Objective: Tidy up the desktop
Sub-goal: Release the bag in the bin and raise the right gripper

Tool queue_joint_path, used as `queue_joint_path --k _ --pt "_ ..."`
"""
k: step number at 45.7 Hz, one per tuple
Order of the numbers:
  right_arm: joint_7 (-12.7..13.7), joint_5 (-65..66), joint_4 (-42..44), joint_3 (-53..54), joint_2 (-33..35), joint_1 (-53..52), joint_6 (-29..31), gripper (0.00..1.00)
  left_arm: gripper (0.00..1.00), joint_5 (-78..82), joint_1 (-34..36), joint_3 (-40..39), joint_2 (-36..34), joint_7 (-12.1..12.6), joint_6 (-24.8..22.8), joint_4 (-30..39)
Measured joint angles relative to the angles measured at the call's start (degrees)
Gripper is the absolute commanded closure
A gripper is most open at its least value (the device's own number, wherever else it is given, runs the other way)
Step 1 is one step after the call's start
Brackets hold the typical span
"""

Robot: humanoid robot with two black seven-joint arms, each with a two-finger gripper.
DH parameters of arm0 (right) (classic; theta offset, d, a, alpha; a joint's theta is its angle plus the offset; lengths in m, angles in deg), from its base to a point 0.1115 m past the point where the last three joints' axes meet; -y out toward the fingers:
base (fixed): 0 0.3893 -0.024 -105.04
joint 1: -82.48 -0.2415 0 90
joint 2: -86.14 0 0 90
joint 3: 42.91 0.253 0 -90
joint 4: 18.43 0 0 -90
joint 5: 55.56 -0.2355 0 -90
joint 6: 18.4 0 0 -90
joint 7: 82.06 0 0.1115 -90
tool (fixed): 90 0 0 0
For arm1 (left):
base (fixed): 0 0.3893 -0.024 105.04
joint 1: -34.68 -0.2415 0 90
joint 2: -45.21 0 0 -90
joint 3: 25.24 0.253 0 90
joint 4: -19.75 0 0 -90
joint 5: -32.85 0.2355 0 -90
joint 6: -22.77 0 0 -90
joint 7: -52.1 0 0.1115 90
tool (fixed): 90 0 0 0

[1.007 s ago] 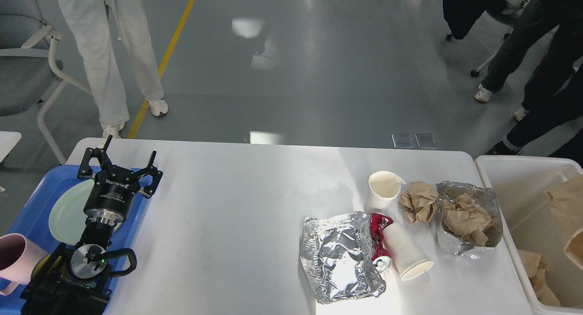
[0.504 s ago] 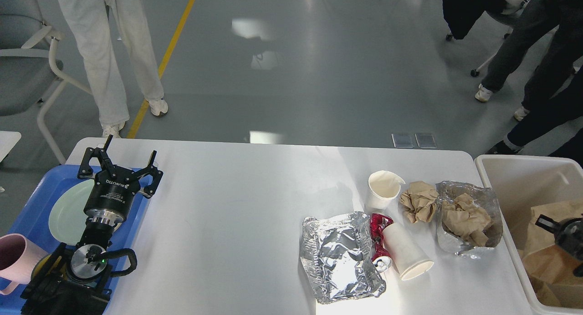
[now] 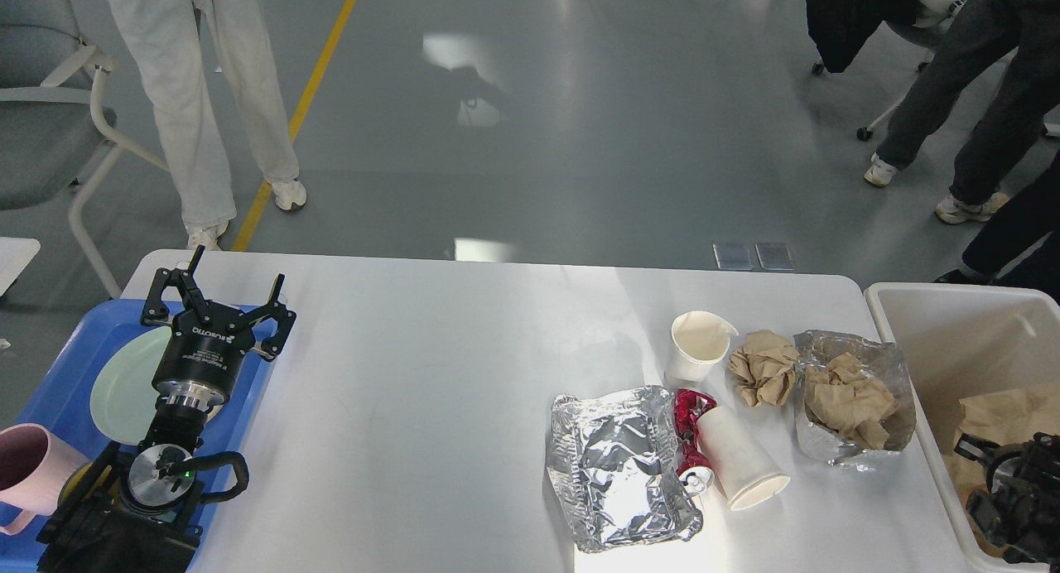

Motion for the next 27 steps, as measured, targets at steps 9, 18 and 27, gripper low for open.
queue_joint_path --k 9,18,27 --pt "0.01 -0.13 -0.51 0.46 0.37 -0.04 -1.5 0.0 0.03 0.0 0.0 0.0 0.0 0.0 0.0 0.03" --pt "0.02 -0.14 -1.56 0.58 1.15 -0.39 -1.58 0.0 0.03 0.0 0.0 0.0 0.05 0.0 0.0 0.03" --pt "0.2 0.15 -3.08 0.52 2.43 -1.29 -1.31 0.0 0.03 0.0 0.0 0.0 0.04 0.0 0.0 0.03"
